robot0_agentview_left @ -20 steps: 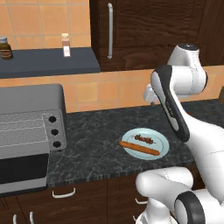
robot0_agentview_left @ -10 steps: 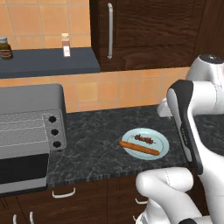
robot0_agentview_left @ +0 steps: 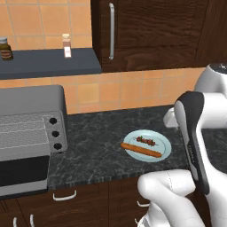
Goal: Pick up the kebab skewer and baguette bread, and place them inside the toaster oven. Close the toaster oven door and start by setting the timer.
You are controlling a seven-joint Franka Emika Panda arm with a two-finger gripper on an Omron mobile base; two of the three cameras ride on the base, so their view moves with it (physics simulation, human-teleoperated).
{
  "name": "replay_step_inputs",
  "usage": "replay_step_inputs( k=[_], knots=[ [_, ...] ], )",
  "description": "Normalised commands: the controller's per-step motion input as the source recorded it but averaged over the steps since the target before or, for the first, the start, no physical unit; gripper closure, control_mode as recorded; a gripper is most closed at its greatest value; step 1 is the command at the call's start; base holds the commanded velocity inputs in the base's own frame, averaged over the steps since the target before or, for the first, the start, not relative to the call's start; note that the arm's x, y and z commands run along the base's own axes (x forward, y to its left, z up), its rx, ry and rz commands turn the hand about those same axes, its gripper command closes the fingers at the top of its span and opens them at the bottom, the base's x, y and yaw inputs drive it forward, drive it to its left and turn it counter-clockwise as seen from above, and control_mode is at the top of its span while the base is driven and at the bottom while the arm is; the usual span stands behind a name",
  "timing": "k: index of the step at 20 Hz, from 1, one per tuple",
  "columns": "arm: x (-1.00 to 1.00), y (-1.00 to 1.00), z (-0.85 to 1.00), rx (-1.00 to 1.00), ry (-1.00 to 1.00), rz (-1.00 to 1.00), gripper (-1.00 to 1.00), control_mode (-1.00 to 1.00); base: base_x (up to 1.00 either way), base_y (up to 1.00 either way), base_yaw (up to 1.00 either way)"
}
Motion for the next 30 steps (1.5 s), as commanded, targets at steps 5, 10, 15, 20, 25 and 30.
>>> replay_step_inputs(
  k=[5, 10, 15, 20, 25, 30],
  knots=[
    [-0.01, 0.0, 0.0, 0.0, 0.0, 0.0, -1.0, -1.0, 0.0, 0.0, 0.0],
    [0.0, 0.0, 0.0, 0.0, 0.0, 0.0, -1.0, 1.0, -0.1, 0.03, 0.0],
    [0.0, 0.0, 0.0, 0.0, 0.0, 0.0, -1.0, 1.0, -0.27, 0.71, 0.0],
    [0.0, 0.0, 0.0, 0.0, 0.0, 0.0, -1.0, 1.0, -0.02, 0.8, 0.0],
    [0.0, 0.0, 0.0, 0.0, 0.0, 0.0, -1.0, 1.0, 0.0, 0.67, 0.0],
    [0.0, 0.0, 0.0, 0.0, 0.0, 0.0, -1.0, 1.0, 0.12, 0.08, 0.02]
  ],
)
